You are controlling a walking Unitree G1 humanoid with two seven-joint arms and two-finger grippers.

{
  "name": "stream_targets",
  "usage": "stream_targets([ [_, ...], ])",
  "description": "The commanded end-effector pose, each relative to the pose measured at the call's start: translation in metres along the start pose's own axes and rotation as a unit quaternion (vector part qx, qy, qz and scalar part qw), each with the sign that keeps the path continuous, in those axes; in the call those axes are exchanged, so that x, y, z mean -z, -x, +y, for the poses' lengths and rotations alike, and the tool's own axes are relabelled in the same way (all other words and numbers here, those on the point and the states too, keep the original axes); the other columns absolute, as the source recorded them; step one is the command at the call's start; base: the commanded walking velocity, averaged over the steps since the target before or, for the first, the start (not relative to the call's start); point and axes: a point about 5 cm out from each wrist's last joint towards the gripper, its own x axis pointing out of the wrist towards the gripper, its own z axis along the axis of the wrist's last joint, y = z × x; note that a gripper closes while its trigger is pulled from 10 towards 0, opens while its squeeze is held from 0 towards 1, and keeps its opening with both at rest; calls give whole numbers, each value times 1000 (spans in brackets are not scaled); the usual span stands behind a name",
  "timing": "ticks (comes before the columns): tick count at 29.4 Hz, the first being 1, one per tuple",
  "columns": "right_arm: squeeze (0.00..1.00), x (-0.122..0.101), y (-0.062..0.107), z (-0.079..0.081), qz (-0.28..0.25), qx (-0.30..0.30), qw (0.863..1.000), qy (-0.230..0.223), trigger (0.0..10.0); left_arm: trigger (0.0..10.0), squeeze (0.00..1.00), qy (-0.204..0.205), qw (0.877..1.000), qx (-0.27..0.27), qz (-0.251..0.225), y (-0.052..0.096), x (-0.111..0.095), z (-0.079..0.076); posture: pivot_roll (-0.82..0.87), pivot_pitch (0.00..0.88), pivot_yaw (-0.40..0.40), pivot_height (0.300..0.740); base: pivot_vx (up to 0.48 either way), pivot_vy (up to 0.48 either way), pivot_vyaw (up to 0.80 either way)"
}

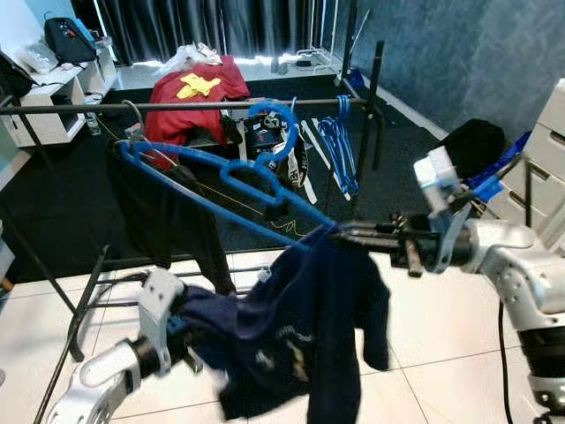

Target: Hang hanger

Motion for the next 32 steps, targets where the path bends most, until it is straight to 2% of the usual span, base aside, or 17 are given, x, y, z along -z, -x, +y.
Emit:
stream_targets([
  [1, 0, 6, -1, 1, 35, -6, 999, 5, 0, 10000, 1000, -14, 1000, 4, 16, 9, -4, 5, -68, 0, 8, 740, 0, 0, 0],
  [4, 0, 22, 9, -1, 117, 0, 993, -2, 0, 10000, 1000, -51, 997, 13, 56, 29, -8, 11, -71, 0, 6, 740, 0, 0, 0],
  [8, 0, 31, 18, -4, 168, 8, 986, 0, 0, 10000, 1000, -66, 995, 18, 71, 41, -15, 13, -74, 0, 4, 740, 0, 0, 0],
  [14, 0, 33, 23, -6, 189, 13, 982, 1, 0, 10000, 1000, -81, 993, 28, 86, 50, -24, 13, -77, 0, 2, 740, 0, 0, 0],
  [15, 0, 31, 26, -10, 193, 24, 981, 4, 0, 10000, 1000, -104, 988, 18, 115, 53, -23, 16, -72, 0, 3, 740, 0, 0, 0],
  [16, 0, 31, 26, -10, 193, 24, 981, 4, 0, 10000, 1000, -104, 988, 18, 115, 53, -23, 16, -72, 0, 3, 740, 0, 0, 0],
  [18, 0, 28, 30, -13, 196, 33, 980, 9, 0, 10000, 1000, -141, 974, 10, 176, 56, -13, 19, -73, 0, 2, 740, 0, 0, 0],
  [20, 0, 27, 30, -14, 195, 33, 980, 12, 0, 10000, 1000, -154, 968, 7, 196, 56, -10, 20, -73, 0, 2, 740, 0, 0, 0],
  [21, 0, 24, 30, -15, 187, 30, 982, 17, 0, 10000, 1000, -141, 974, 6, 176, 48, -12, 17, -75, 0, 2, 740, 0, 0, 0],
  [23, 0, 20, 30, -17, 179, 29, 983, 25, 0, 10000, 1000, -148, 970, 20, 189, 40, -8, 11, -75, 0, 2, 740, 0, 0, 0],
  [25, 0, 19, 30, -18, 177, 32, 983, 30, 0, 10000, 1000, -151, 921, 58, 355, 54, 29, 6, -77, 0, 8, 740, 0, 0, 0],
  [27, 0, 19, 29, -19, 178, 32, 983, 32, 0, 10000, 1000, -150, 893, 68, 419, 64, 42, 4, -77, 0, 8, 740, 0, 0, 0],
  [28, 0, 19, 29, -19, 178, 32, 983, 32, 0, 10000, 157, -150, 893, 68, 420, 64, 42, 4, -77, 0, 8, 740, 0, 0, 0],
  [29, 0, 19, 29, -19, 178, 32, 983, 32, 0, 10000, 157, -150, 893, 68, 420, 64, 42, 4, -77, 0, 8, 740, 0, 0, 0],
  [30, 0, 19, 28, -19, 174, 31, 984, 33, 0, 10000, 0, -68, 947, 46, 310, 41, 26, 1, -73, 0, 13, 740, 0, 0, 0],
  [31, 0, 19, 27, -19, 170, 29, 984, 34, 0, 10000, 0, 33, 977, 17, 209, 24, 13, 2, -73, 0, 14, 740, 0, 0, 0],
  [32, 0, 19, 27, -19, 170, 29, 984, 34, 0, 10000, 0, 33, 977, 17, 209, 24, 13, 2, -73, 0, 14, 740, 0, 0, 0],
])
